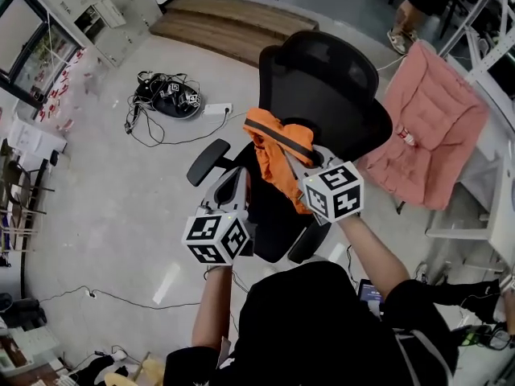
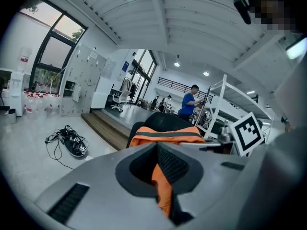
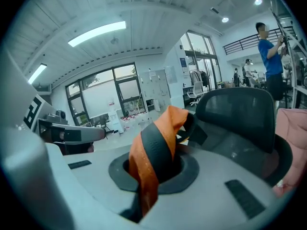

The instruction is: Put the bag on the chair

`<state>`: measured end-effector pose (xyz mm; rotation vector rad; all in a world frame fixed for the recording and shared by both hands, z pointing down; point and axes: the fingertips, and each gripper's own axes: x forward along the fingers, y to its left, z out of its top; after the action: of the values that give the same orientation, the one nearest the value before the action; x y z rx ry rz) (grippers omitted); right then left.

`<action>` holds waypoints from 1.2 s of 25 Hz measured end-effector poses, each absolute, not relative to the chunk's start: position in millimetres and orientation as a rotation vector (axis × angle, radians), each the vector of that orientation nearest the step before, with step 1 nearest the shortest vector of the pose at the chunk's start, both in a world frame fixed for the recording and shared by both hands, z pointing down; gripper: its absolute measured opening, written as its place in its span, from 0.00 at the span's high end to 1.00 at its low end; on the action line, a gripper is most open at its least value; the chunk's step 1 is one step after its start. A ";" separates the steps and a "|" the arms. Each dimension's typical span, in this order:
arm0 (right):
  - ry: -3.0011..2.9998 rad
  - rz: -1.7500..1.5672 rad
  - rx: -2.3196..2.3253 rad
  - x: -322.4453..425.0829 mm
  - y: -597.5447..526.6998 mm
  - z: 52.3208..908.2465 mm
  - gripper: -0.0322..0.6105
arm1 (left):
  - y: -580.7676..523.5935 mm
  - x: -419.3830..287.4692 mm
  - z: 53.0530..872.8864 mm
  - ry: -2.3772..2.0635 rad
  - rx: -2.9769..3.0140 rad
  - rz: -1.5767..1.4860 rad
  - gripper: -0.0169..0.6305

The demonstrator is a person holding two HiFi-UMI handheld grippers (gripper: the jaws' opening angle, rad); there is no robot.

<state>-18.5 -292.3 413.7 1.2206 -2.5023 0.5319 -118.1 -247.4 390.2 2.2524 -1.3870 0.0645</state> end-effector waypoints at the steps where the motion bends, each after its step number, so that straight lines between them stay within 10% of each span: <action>1: -2.495 0.540 1.214 -16.4 -297.0 418.8 0.93 | -251.6 -115.3 395.2 -1.384 2.244 0.072 0.96; 30: -2.327 0.737 1.117 0.6 -401.3 573.4 0.93 | -328.2 -77.3 555.7 -1.290 2.044 0.231 0.96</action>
<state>0.6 -401.3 573.4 1.1167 -2.3275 0.7372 -77.3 -328.2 555.7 2.0441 -1.2904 0.2306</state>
